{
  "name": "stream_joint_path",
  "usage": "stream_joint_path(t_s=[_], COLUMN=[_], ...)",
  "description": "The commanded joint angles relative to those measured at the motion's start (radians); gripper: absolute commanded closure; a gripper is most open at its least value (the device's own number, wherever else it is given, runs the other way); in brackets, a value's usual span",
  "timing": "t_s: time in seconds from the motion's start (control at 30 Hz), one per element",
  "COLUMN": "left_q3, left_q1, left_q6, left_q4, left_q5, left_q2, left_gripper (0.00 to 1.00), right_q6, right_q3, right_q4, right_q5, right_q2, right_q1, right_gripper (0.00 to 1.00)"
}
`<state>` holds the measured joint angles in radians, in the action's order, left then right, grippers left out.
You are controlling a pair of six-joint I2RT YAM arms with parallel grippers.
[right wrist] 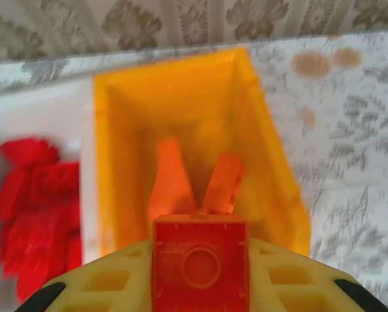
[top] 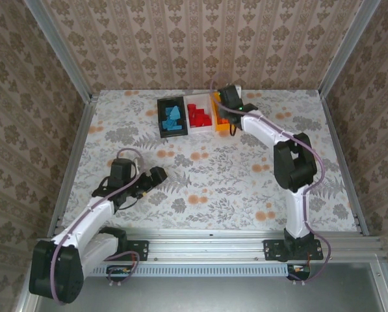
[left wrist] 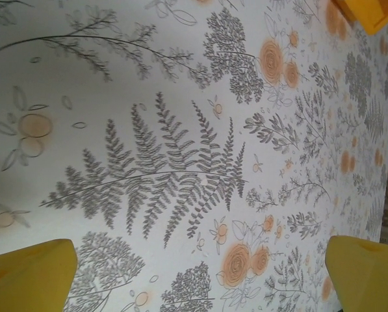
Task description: Sort the legos into containers by color
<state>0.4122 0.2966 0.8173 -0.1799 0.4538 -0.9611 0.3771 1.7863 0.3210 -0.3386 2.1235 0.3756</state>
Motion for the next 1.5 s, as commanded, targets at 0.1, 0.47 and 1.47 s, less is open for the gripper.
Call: stream_joint_path(t_s=[0.1,0.47,1.47], left_q3=[0.076,0.129,-0.237], left_q1=[0.023,0.026,-0.164], left_q6=[-0.020,-0.056,-0.844], left_q4=[0.020,-0.039,0.941], left_q5=[0.022,0.014,-0.654], left_q2=[-0.051,-0.045,-0.086], left_gripper=[0.00,0.00,0.00], right_q6=[-0.068,-0.081,-0.401], right_q3=[0.340,0.427,-1.505], right_q4=[0.210,0.274,-0.842], right_q5=[0.088,0.106,0.037], right_q2=[0.243,0.263,-1.282], right_q1=[-0.027,-0.043,-0.134], right_gripper=[0.69,0.42,0.00])
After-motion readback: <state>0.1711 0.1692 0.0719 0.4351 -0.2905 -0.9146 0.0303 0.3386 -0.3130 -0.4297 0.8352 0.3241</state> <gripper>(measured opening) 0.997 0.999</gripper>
